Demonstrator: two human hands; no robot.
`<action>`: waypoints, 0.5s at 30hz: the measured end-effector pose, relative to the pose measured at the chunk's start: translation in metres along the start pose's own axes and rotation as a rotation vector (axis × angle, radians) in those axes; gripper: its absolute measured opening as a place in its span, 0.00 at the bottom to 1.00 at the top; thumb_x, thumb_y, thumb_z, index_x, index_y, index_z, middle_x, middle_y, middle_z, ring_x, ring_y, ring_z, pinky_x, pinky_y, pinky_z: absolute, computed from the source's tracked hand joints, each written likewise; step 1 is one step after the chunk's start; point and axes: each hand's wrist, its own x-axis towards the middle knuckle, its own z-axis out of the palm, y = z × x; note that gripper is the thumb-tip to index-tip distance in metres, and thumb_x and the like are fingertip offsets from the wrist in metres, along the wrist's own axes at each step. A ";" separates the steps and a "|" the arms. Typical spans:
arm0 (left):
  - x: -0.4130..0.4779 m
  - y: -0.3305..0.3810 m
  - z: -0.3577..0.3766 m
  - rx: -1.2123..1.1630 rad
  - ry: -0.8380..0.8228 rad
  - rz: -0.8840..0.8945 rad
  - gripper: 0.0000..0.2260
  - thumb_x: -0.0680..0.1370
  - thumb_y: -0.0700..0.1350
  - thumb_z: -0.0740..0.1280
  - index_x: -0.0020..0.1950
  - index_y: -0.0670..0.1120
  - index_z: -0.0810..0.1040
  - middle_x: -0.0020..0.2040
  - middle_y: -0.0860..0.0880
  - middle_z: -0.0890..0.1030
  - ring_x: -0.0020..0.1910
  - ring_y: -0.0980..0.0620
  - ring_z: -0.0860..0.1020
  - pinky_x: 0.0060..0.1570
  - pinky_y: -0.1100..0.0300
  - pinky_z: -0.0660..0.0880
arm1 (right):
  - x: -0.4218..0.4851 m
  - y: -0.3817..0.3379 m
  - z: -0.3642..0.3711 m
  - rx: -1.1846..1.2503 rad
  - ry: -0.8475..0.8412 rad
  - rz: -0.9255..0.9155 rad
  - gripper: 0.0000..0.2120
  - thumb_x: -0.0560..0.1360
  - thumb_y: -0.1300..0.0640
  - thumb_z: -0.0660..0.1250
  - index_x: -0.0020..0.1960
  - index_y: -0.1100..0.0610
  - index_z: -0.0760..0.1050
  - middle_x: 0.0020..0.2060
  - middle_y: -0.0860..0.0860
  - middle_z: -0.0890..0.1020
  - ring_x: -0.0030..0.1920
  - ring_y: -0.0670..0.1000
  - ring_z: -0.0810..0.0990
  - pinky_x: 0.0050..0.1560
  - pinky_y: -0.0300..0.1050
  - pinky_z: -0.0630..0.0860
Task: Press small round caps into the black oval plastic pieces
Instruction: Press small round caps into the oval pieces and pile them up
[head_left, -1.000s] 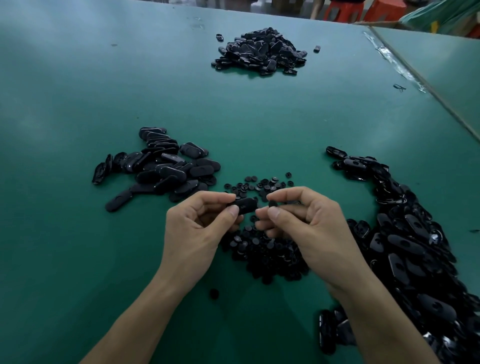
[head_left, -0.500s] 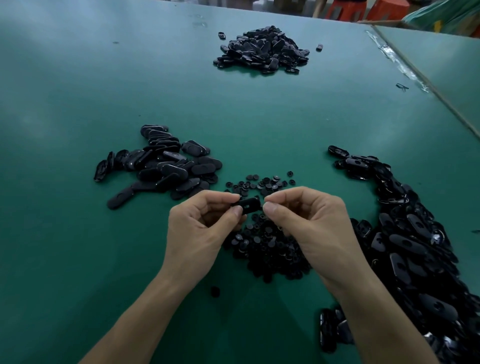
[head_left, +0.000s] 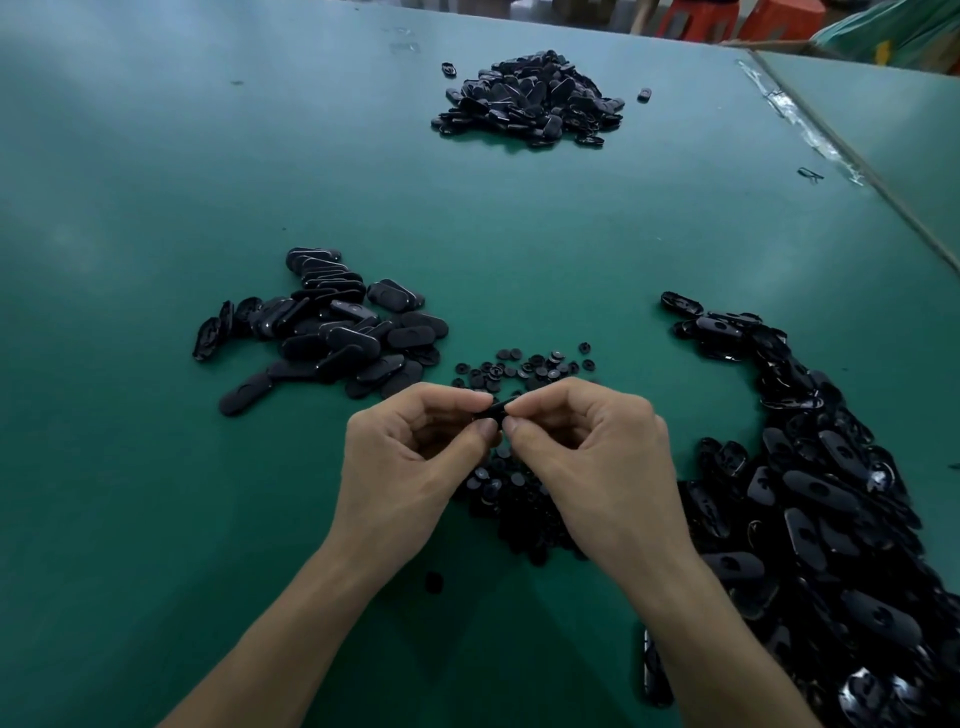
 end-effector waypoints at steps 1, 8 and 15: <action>0.000 0.000 0.000 -0.002 -0.001 -0.001 0.08 0.73 0.37 0.74 0.47 0.50 0.85 0.42 0.48 0.87 0.42 0.51 0.85 0.44 0.63 0.81 | 0.000 0.000 0.000 -0.010 0.002 -0.001 0.07 0.72 0.61 0.75 0.41 0.50 0.84 0.33 0.42 0.85 0.35 0.41 0.84 0.38 0.33 0.78; 0.001 0.001 0.001 0.019 -0.004 0.012 0.12 0.73 0.32 0.74 0.48 0.48 0.84 0.42 0.49 0.87 0.41 0.52 0.85 0.43 0.64 0.81 | -0.001 -0.001 0.002 -0.041 0.008 -0.019 0.06 0.72 0.61 0.75 0.42 0.50 0.85 0.33 0.42 0.84 0.35 0.42 0.83 0.37 0.33 0.77; 0.002 0.000 0.000 0.009 0.021 0.008 0.13 0.74 0.31 0.72 0.46 0.49 0.84 0.42 0.49 0.86 0.41 0.56 0.84 0.42 0.67 0.79 | -0.005 0.002 0.013 0.039 0.062 -0.001 0.08 0.73 0.62 0.74 0.40 0.50 0.82 0.32 0.42 0.83 0.31 0.42 0.81 0.32 0.31 0.74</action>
